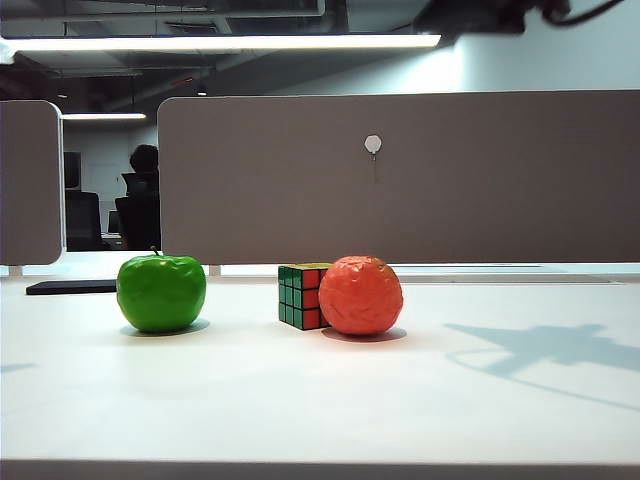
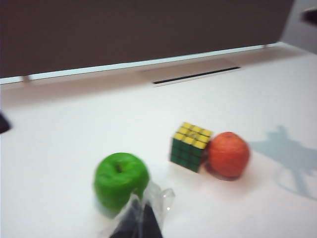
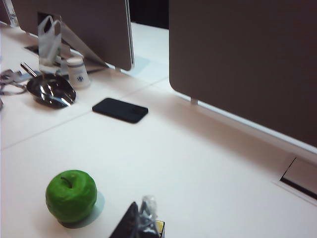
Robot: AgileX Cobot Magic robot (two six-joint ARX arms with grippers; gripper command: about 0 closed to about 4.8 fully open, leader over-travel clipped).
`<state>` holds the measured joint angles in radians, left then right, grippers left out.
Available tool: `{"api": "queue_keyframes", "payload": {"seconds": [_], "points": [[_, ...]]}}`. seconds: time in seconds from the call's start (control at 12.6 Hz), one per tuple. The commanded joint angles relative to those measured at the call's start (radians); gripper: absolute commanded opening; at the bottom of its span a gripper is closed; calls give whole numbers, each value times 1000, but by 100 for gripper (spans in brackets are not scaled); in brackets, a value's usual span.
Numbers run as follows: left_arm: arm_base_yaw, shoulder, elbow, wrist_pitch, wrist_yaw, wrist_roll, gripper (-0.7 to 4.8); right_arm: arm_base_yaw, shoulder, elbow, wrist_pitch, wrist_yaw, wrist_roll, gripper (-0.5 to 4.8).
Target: Move all the fruits on the tabletop near the face of the Rubik's cube that has the color most similar to each fruit.
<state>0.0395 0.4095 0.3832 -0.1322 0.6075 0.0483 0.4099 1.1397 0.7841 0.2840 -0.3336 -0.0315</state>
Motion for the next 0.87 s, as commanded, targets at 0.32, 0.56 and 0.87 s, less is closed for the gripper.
{"api": "queue_keyframes", "payload": {"seconds": [0.32, 0.56, 0.87], "points": [[-29, 232, 3, 188, -110, -3, 254, 0, -344, 3, -336, -1, 1, -6], [-139, 515, 4, 432, -111, -4, 452, 0, -510, 3, -442, 2, 1, -6], [-175, 679, 6, 589, -165, -3, 479, 0, -583, 3, -562, 29, 1, -6]]}}
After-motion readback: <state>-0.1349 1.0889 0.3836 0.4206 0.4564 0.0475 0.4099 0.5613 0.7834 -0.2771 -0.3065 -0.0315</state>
